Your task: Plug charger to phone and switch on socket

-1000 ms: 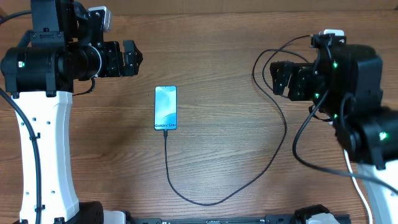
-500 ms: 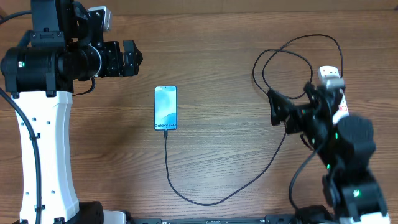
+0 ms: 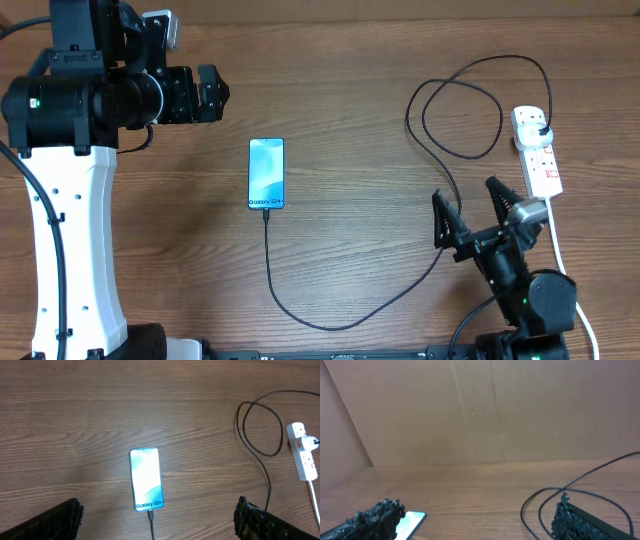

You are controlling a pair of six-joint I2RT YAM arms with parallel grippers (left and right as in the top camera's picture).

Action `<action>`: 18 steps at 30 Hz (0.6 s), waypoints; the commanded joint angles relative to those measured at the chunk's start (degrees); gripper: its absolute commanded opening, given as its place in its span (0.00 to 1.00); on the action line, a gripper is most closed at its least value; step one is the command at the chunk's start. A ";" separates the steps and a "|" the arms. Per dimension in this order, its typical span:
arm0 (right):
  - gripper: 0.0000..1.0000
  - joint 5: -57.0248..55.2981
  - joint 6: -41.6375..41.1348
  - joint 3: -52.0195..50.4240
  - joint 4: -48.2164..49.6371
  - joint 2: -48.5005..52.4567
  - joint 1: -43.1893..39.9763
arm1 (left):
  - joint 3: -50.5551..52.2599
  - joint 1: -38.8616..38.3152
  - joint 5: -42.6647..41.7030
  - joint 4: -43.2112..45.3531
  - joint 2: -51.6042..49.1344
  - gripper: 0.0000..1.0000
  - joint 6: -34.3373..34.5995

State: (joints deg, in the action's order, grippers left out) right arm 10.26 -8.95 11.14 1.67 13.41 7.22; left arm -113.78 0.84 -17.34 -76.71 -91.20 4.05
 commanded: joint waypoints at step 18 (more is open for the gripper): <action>1.00 -1.18 0.07 -10.69 1.73 -12.85 -0.22 | -0.59 -0.11 -0.07 0.22 -0.31 1.00 -0.66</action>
State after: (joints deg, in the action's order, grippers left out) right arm 9.80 -8.97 2.35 3.01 2.48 7.20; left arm -113.78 0.84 -17.34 -76.71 -91.20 4.03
